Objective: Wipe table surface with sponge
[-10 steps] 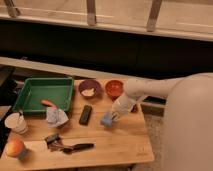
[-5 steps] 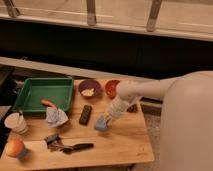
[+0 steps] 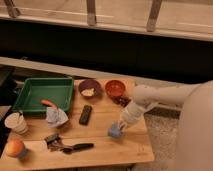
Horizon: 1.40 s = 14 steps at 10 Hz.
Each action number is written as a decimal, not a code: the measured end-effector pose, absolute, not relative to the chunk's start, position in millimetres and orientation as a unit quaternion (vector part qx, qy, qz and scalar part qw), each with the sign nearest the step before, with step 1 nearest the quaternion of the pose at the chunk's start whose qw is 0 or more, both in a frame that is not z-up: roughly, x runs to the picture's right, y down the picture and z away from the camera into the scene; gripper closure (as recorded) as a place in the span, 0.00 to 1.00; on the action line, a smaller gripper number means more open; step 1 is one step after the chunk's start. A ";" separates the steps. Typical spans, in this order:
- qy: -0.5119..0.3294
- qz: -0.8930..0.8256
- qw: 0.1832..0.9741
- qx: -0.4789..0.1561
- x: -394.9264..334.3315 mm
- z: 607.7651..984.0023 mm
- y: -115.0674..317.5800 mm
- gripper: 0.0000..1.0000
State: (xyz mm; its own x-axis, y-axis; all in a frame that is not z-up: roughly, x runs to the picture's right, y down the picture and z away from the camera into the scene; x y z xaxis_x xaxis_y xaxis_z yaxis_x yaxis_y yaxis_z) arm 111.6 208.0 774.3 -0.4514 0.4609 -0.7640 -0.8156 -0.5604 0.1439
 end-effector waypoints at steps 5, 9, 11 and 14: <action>0.239 0.797 0.415 -0.368 100.6 795.0 192.1 1.00; 0.208 0.774 0.432 -0.413 11.0 807.8 176.0 1.00; 0.211 0.771 0.423 -0.426 -16.8 806.2 179.9 1.00; 0.225 0.777 0.403 -0.427 -23.6 799.9 189.7 1.00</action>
